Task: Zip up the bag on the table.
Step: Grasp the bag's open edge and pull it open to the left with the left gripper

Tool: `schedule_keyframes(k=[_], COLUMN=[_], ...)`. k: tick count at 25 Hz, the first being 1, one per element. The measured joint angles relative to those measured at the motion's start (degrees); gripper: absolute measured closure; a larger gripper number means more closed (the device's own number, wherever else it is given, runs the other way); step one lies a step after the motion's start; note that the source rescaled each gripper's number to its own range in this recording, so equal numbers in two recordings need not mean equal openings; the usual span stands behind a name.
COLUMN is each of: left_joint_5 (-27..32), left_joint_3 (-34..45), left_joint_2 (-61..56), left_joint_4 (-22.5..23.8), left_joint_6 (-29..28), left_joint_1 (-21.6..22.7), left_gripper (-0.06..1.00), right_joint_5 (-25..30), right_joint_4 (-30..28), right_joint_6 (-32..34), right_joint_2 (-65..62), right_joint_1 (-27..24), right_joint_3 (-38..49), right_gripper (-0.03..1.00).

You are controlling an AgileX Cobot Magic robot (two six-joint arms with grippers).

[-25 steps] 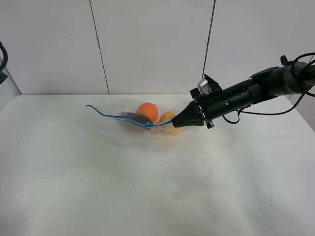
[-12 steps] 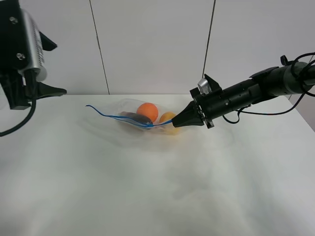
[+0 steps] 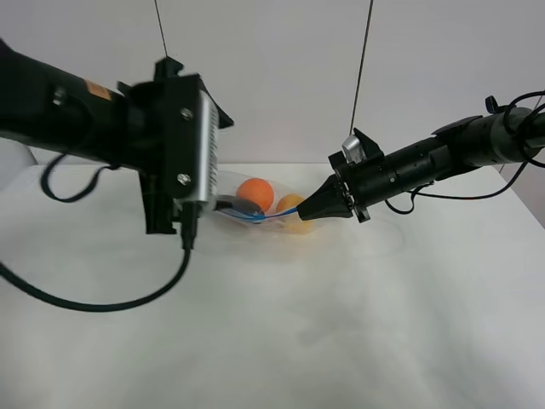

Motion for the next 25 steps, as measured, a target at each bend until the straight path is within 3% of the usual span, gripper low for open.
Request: schedule_keyframes(k=[5,15,21,25], left_joint_5=[-6.23,-20.05,-22.88,-22.77], left_joint_3=[0.0,0.07,0.07,0.07], left_joint_2=[9.02,21.37,22.93,23.75], left_joint_4=[-0.02,-0.13,-0.13,-0.13], left_joint_6=[-0.13,-0.3,-0.3,-0.35], left_joint_1=[-4.0,-5.8,-5.27,-3.99], left_gripper=[-0.05,-0.05,0.14,0.2], right_joint_5=[0.0,0.0,0.0,0.0], right_joint_4=[0.0,0.0,0.0,0.0], right_joint_6=[0.0,0.0,0.0,0.0], right_joint_2=[0.0,0.0,0.0,0.0], right_joint_1=[0.0,0.0,0.0,0.0], right_joint_3=[0.0,0.0,0.0,0.0], right_gripper=[0.97,0.97,0.97,0.97])
